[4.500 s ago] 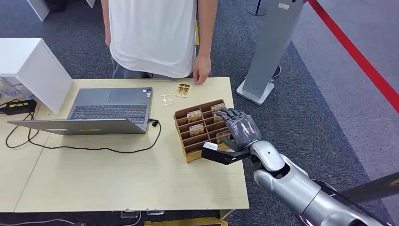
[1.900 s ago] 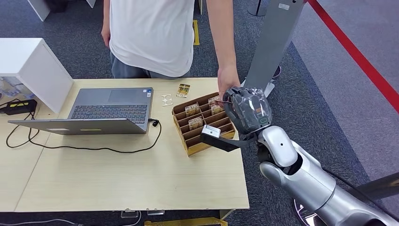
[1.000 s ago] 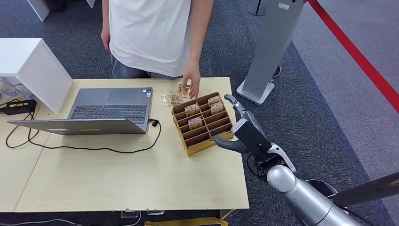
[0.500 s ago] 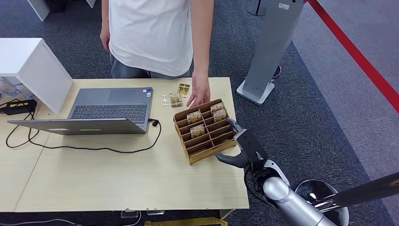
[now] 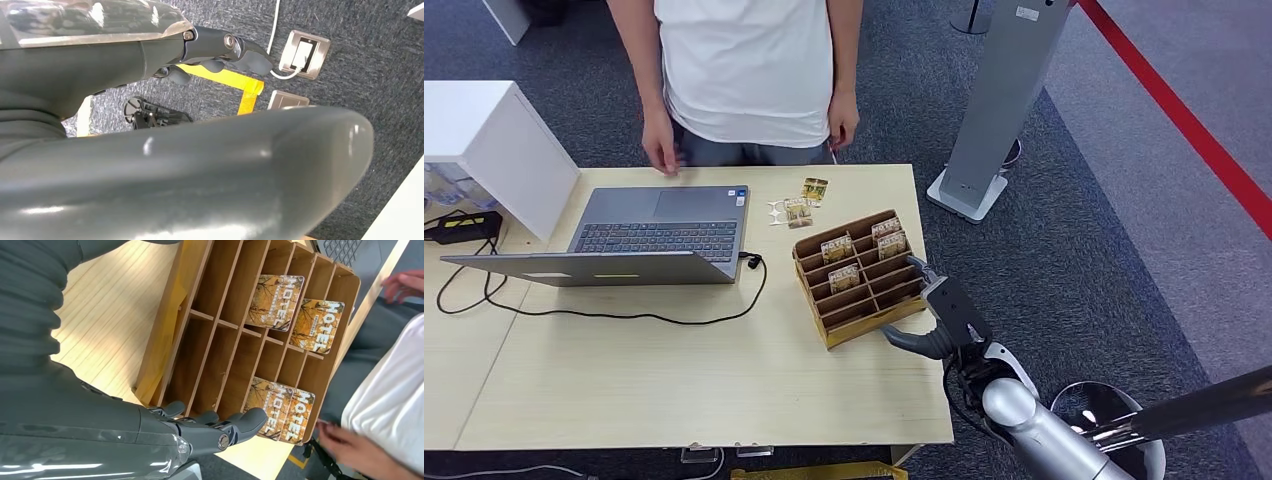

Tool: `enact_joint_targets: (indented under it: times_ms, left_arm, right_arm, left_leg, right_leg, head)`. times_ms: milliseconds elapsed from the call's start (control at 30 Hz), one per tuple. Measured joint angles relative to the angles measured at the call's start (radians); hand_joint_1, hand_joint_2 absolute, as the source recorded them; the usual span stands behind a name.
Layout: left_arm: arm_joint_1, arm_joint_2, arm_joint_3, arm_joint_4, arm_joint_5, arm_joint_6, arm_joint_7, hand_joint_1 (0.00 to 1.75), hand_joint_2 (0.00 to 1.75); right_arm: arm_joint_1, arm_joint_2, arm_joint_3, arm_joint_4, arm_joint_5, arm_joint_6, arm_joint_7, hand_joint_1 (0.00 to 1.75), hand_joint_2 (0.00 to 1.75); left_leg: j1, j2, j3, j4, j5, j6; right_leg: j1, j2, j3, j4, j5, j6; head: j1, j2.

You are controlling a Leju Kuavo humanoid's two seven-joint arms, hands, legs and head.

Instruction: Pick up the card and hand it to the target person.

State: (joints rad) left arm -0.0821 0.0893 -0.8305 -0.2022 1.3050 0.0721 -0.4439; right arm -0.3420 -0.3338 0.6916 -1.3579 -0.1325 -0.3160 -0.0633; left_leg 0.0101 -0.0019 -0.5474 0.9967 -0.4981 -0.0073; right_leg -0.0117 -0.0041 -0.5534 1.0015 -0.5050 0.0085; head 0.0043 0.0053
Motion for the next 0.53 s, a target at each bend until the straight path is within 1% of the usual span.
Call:
enact_joint_targets:
  times_ms: [533]
  left_arm:
    - [0.000,0.000,-0.008,0.000,0.000,0.000,0.000,0.00,0.00]
  right_arm:
    - [-0.001,0.000,-0.008,0.006,-0.002,0.002,0.000,0.00,1.75]
  left_leg:
    - [0.000,0.000,0.000,0.000,0.000,0.000]
  right_leg:
    - [0.000,0.000,0.000,0.000,0.000,0.000]
  head:
    - [0.000,0.000]
